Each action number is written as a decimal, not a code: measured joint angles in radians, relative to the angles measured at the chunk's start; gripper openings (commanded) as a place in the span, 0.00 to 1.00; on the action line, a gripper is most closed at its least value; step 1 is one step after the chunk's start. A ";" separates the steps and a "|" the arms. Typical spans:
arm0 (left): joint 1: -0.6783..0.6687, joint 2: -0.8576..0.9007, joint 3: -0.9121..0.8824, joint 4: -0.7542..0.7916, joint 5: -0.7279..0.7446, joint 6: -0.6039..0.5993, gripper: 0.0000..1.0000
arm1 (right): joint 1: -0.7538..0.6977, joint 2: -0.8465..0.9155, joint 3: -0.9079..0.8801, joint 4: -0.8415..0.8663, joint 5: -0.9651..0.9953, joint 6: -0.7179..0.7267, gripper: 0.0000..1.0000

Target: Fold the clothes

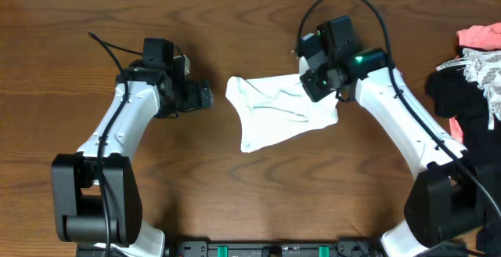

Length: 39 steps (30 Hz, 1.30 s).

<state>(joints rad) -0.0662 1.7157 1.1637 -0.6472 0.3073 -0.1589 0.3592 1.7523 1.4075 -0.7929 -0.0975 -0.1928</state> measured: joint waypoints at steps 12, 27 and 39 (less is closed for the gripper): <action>0.000 0.000 0.000 0.000 0.000 0.000 0.98 | 0.060 0.008 0.000 0.054 0.006 0.008 0.01; 0.000 0.000 0.000 -0.005 0.035 0.000 0.96 | 0.050 0.008 0.053 -0.003 0.082 0.007 0.01; 0.000 0.000 0.000 -0.005 0.038 0.000 0.96 | -0.002 0.008 0.170 -0.071 0.143 -0.107 0.01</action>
<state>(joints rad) -0.0662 1.7157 1.1637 -0.6525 0.3454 -0.1589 0.3576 1.7607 1.5772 -0.8635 0.0460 -0.3000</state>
